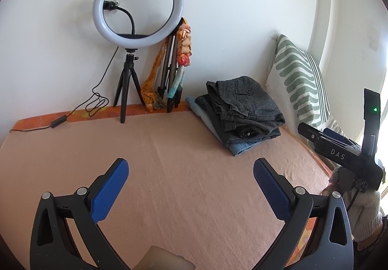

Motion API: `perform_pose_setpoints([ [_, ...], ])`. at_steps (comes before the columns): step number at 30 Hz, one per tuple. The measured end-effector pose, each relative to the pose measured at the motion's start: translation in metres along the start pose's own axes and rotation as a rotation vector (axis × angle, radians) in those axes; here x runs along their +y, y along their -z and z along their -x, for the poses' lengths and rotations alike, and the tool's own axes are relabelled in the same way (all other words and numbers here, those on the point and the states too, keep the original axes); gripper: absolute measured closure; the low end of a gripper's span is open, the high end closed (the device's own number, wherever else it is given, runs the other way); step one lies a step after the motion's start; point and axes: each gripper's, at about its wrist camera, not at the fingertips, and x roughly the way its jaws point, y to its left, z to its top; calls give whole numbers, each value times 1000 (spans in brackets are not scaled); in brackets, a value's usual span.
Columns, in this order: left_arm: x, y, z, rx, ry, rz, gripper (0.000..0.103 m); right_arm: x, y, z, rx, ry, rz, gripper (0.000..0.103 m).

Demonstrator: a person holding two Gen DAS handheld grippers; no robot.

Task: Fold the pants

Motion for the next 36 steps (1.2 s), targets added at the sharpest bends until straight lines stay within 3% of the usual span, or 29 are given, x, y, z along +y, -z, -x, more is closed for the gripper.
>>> perform_pose_setpoints([
  [36,-1,8,-6,15,-30,-33,1,7,4,-3,9,-13,1,0],
])
